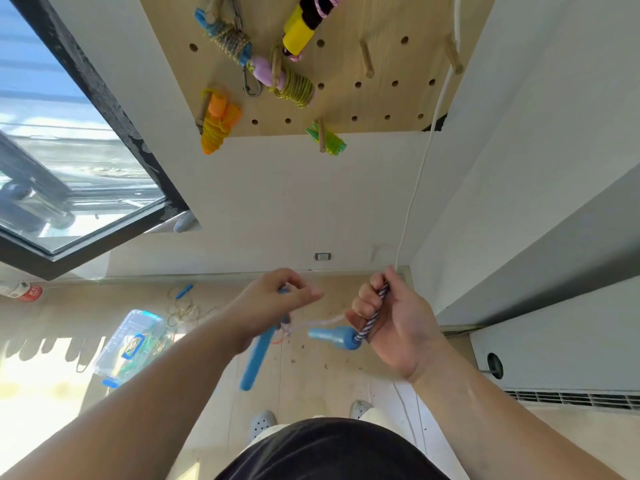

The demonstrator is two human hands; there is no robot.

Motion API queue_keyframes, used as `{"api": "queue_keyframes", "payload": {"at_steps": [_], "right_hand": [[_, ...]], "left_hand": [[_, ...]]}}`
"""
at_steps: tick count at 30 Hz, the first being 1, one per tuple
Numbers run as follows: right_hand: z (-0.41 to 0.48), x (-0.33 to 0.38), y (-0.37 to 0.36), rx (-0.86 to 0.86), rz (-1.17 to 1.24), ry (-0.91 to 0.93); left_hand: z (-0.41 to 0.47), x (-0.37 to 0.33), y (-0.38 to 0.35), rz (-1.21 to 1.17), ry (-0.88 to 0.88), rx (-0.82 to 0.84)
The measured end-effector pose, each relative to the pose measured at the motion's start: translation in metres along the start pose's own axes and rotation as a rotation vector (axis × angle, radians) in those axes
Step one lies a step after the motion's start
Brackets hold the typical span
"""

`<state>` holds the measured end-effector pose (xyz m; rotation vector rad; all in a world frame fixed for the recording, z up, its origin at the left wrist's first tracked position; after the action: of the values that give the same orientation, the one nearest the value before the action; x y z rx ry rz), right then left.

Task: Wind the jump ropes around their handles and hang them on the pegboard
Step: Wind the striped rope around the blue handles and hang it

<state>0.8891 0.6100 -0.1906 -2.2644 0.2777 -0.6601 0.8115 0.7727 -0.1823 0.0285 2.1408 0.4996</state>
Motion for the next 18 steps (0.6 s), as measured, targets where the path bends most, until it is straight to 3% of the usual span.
{"api": "queue_keyframes", "payload": {"at_steps": [4, 7, 12, 15, 17, 18], "right_hand": [[0.005, -0.009, -0.024, 0.054, 0.245, -0.052], [0.008, 0.0, -0.04, 0.071, 0.295, -0.003], [0.013, 0.016, -0.04, 0.065, 0.339, 0.037], [0.02, 0.026, -0.004, -0.08, 0.021, 0.072], [0.02, 0.033, 0.029, -0.184, -0.395, 0.034], [0.017, 0.035, 0.045, -0.207, -0.712, 0.005]], "left_hand": [[-0.013, -0.02, -0.042, 0.175, -0.296, 0.196], [-0.012, -0.028, -0.054, 0.334, -0.485, 0.077], [-0.008, -0.014, -0.051, 0.139, -0.321, -0.069], [-0.009, -0.008, -0.042, 0.076, -0.235, -0.103], [-0.008, -0.007, -0.035, 0.139, -0.234, -0.067], [-0.008, -0.007, -0.033, 0.189, -0.247, -0.016]]}}
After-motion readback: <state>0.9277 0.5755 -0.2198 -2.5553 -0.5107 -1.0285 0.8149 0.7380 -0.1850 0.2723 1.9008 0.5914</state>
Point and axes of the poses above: each hand's wrist, its own z-axis towards the middle knuckle, its own y-axis out of the back of the hand, x = y × z, the point moved 7 cm from there along z, towards the middle knuckle, and after that the axes turned 5 degrees about z, right-handed, at the moved point
